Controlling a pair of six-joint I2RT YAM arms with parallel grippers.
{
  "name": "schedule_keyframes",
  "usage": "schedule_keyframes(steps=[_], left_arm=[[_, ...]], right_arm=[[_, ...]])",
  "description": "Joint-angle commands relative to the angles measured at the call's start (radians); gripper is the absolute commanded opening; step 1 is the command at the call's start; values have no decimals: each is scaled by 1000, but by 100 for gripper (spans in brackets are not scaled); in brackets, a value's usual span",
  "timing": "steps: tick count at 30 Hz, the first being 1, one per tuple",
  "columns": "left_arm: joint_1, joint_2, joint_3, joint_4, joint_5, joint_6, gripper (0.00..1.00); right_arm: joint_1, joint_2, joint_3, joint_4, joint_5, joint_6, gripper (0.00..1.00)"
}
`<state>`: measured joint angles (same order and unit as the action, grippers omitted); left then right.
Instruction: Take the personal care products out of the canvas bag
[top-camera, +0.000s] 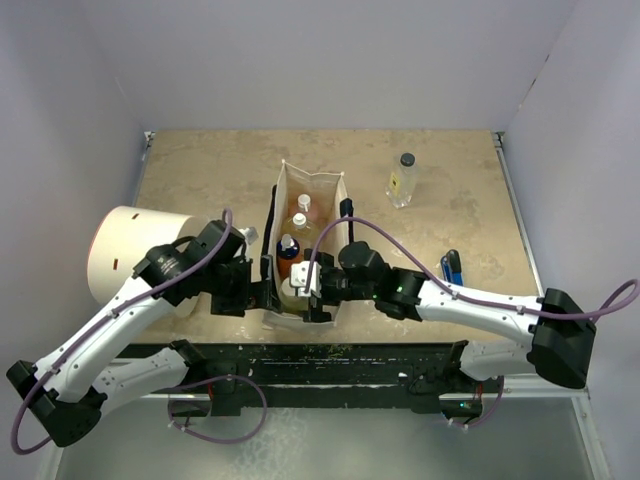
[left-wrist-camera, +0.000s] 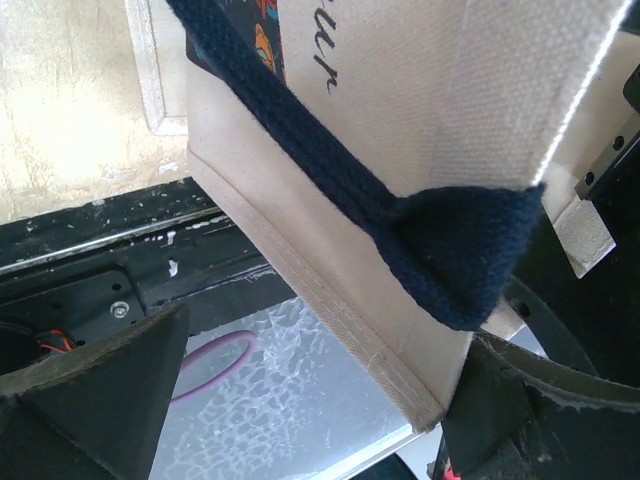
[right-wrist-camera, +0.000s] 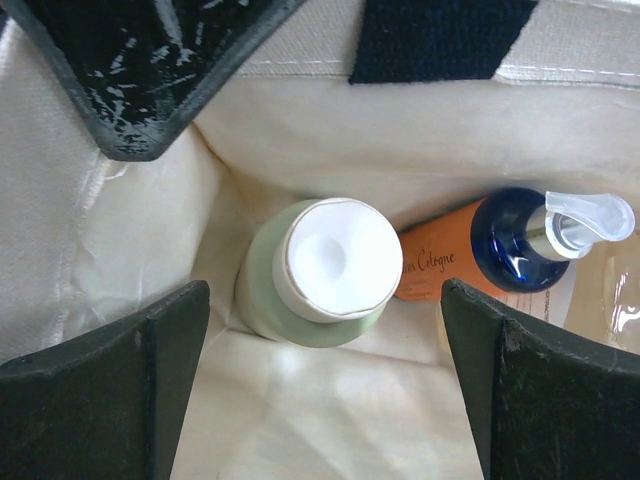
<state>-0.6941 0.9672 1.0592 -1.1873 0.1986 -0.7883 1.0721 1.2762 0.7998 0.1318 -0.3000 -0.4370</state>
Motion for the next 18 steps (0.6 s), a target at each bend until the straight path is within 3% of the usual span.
schedule_keyframes(steps=[1, 18], left_arm=[[3, -24, -47, -53, -33, 12, 99], [3, 4, -13, -61, -75, 25, 100]], right_arm=[[6, -27, -31, 1, 23, 25, 100], [-10, 258, -9, 125, -48, 37, 97]])
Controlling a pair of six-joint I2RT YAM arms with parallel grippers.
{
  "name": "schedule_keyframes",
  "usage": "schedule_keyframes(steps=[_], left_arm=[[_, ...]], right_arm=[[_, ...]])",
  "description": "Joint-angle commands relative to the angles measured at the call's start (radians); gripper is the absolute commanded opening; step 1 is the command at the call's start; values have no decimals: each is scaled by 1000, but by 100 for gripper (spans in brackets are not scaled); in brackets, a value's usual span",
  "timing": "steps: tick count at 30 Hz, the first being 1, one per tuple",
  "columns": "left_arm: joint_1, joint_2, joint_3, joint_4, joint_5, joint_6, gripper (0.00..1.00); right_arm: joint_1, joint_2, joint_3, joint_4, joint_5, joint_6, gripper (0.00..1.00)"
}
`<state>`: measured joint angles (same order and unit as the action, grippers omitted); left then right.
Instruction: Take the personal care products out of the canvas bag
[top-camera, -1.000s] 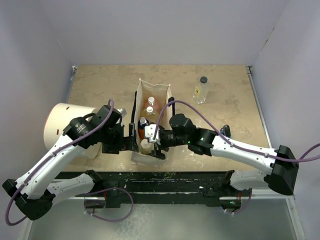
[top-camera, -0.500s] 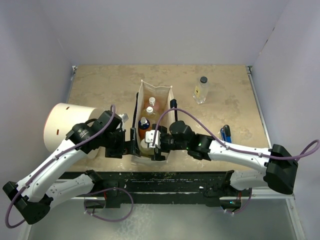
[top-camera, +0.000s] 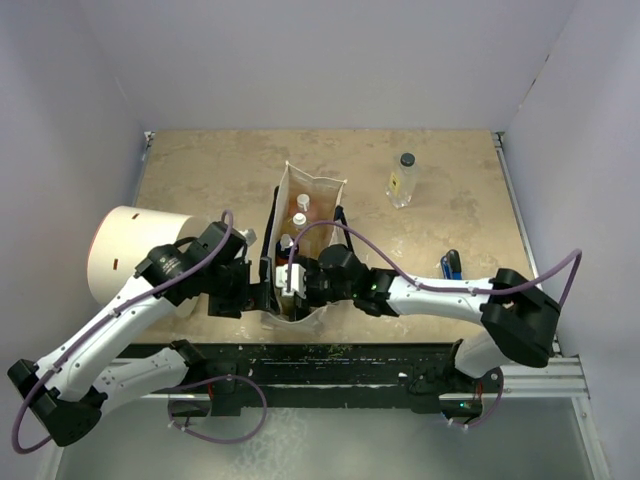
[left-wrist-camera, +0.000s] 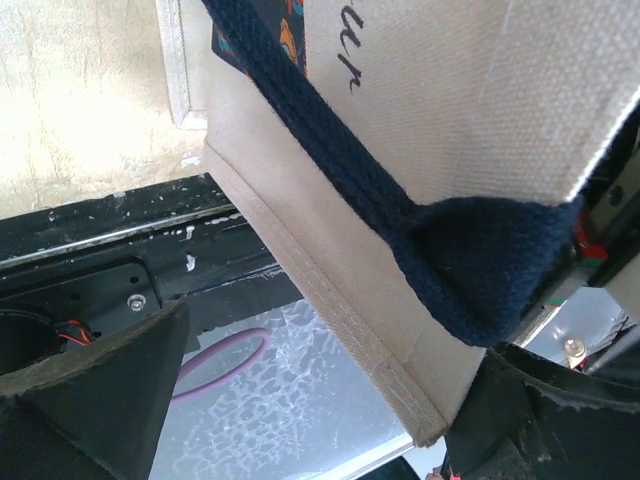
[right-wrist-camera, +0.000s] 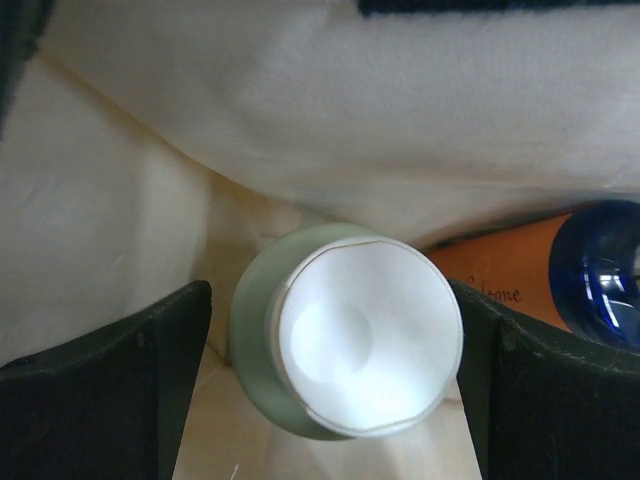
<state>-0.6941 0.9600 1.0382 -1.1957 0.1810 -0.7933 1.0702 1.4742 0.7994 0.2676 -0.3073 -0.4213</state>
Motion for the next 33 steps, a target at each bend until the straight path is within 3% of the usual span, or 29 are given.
schedule_keyframes(steps=[1, 4, 8, 18, 25, 30, 33], left_arm=[[3, 20, 13, -53, -59, 34, 99], [3, 40, 21, -56, -60, 39, 99], [3, 39, 22, -52, -67, 39, 99], [3, 49, 56, -54, -102, 28, 99], [3, 50, 79, -68, -121, 13, 99], [3, 46, 94, -80, -133, 13, 99], [3, 42, 98, -88, -137, 12, 99]], right_arm=[[-9, 68, -12, -8, -36, 23, 96], [-10, 88, -19, -7, -7, 19, 92], [-13, 90, -32, 7, 2, 15, 80], [-37, 26, 4, 78, -20, 117, 26], [-72, -22, 43, 145, 11, 257, 17], [-105, -37, 45, 183, -11, 324, 0], [-120, -39, 53, 196, -31, 359, 0]])
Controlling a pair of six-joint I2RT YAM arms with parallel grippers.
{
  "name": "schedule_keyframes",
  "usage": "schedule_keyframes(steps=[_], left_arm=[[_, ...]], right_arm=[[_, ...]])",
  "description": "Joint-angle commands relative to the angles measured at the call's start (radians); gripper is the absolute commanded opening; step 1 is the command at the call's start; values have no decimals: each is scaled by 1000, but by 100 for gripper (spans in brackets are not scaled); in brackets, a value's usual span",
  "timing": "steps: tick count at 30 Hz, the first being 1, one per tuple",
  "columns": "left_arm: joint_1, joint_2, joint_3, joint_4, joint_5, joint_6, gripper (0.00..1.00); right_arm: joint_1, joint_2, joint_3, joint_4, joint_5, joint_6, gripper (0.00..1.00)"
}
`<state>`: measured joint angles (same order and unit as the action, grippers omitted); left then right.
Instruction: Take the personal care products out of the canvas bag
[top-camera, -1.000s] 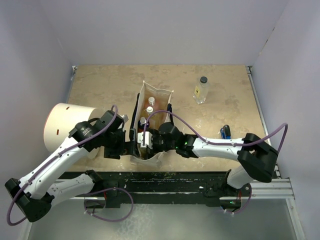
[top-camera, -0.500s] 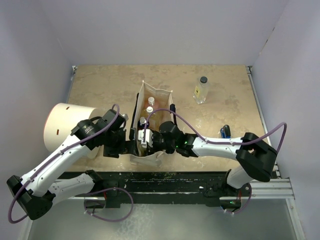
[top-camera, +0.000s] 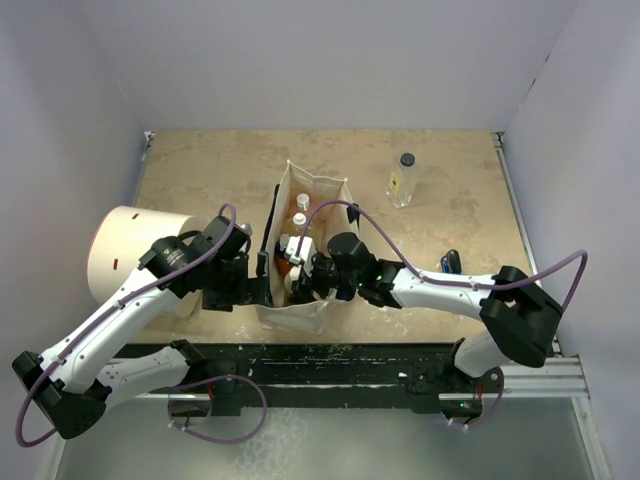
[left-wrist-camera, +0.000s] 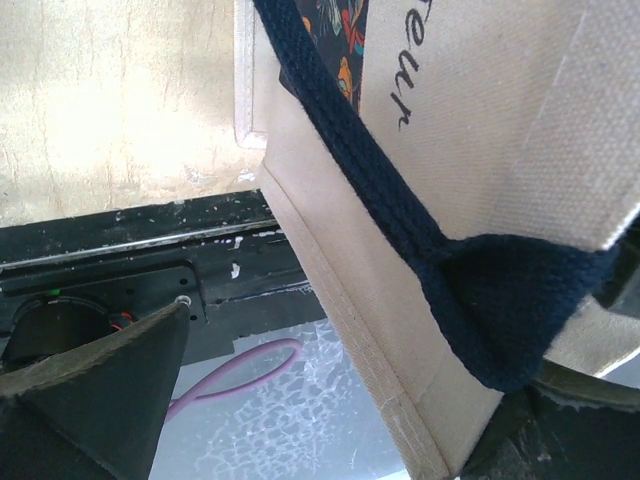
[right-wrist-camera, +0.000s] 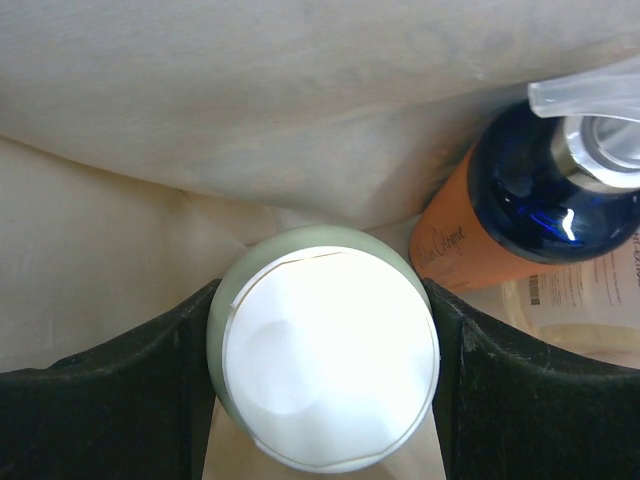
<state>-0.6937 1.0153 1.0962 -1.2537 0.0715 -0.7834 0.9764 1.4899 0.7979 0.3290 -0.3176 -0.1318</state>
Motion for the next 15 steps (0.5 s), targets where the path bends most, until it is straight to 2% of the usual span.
schedule_keyframes(steps=[1, 7, 11, 15], left_arm=[[2, -16, 42, -32, -30, 1, 99], [2, -21, 48, -31, -26, -3, 99], [2, -23, 58, -29, -25, -3, 99], [2, -17, 71, -19, -24, -6, 99]], right_arm=[[-28, -57, 54, 143, -15, 84, 0], [-50, -101, 53, 182, 67, 256, 0], [-88, -103, 109, 109, 116, 422, 0], [-108, -127, 126, 97, 121, 504, 0]])
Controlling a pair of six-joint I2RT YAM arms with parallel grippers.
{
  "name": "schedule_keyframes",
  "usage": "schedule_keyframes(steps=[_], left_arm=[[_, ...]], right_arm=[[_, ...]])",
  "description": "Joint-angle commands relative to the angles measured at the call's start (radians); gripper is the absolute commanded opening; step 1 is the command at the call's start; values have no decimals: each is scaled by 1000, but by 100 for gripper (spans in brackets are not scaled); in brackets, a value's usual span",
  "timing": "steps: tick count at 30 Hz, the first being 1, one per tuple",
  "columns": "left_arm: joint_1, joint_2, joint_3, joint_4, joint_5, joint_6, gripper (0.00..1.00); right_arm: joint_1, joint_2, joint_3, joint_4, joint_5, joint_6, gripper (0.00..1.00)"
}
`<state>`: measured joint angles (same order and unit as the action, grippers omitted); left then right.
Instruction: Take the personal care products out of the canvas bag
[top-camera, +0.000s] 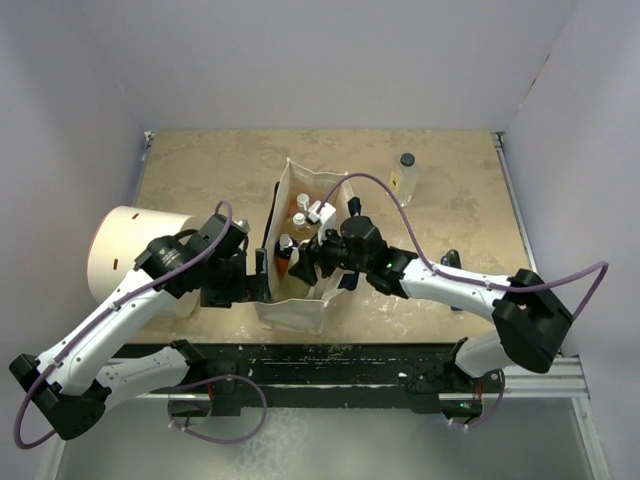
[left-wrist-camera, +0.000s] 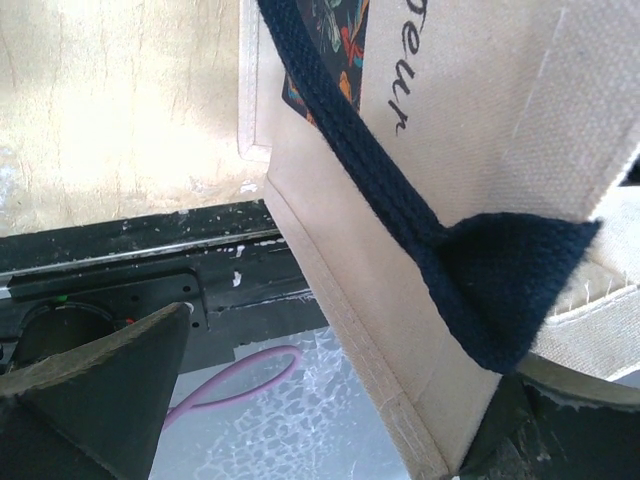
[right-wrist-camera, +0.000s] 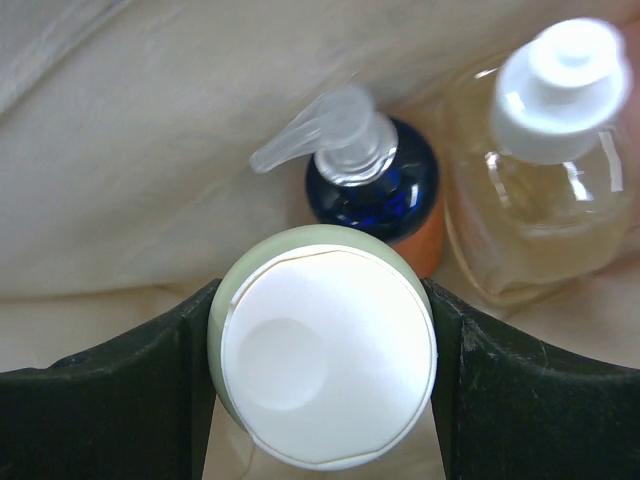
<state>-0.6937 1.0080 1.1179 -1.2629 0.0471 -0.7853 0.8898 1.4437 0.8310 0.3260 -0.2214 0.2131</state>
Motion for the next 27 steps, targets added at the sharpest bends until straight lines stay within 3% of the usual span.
schedule_keyframes(steps=[1, 17, 27], left_arm=[[2, -8, 52, -8, 0, -5, 99], [2, 9, 128, -3, -29, -30, 99], [2, 25, 220, -48, -177, -92, 99]], right_arm=[[-27, -87, 99, 91, 24, 183, 0], [-182, -140, 252, -88, -142, 471, 0], [-288, -224, 290, -107, -208, 604, 0]])
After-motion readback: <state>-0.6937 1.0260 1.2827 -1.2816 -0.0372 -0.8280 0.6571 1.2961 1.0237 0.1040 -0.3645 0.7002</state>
